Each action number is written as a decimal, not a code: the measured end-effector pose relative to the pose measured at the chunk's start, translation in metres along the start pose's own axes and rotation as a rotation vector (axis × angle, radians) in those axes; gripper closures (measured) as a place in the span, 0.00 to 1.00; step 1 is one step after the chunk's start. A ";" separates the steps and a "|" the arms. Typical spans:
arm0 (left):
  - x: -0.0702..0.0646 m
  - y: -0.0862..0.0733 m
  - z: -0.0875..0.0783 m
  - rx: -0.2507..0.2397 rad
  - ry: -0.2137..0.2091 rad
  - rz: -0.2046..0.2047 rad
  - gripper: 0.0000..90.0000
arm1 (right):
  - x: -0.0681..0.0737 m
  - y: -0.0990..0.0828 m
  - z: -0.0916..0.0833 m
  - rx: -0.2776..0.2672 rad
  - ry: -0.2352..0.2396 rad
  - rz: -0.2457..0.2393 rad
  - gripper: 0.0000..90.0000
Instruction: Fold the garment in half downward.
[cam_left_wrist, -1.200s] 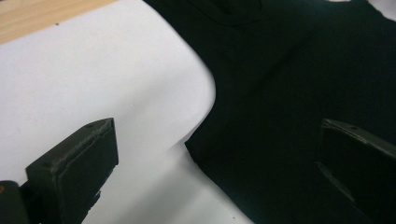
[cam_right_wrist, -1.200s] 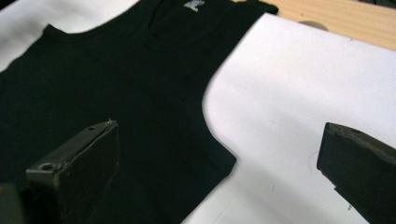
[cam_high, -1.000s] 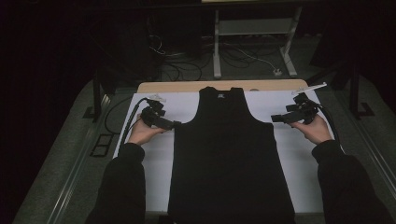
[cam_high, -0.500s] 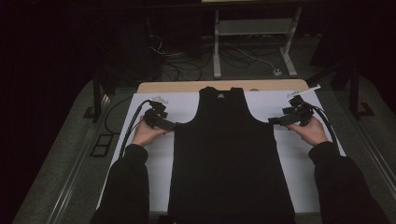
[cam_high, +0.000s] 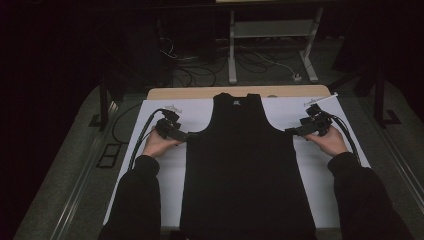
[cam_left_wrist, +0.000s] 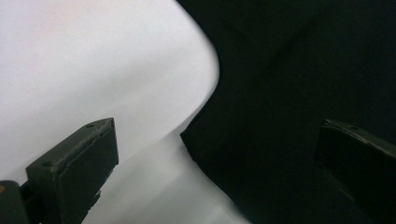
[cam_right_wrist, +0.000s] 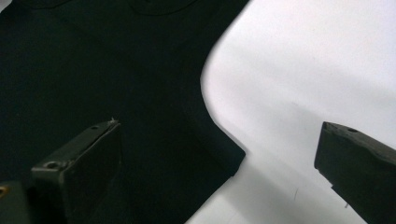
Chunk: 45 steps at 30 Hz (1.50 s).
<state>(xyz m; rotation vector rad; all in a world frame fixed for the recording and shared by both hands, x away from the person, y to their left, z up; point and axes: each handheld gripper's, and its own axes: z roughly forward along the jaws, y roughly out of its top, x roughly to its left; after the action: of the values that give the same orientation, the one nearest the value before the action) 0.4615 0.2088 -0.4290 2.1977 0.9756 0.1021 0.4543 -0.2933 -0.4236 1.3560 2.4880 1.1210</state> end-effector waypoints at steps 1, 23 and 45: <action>0.000 0.000 0.001 0.011 -0.002 0.002 0.00 | 0.000 0.000 0.000 0.004 0.004 0.005 0.03; -0.001 -0.004 0.010 0.029 -0.020 -0.019 0.31 | 0.005 -0.005 0.017 0.069 0.032 0.002 0.31; -0.005 -0.007 0.012 -0.002 0.049 -0.022 0.81 | 0.008 -0.011 0.019 0.044 -0.065 0.021 0.85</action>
<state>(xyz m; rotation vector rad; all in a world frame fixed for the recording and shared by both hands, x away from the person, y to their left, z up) 0.4579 0.2021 -0.4418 2.1907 1.0262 0.1471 0.4491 -0.2800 -0.4426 1.4090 2.4720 1.0149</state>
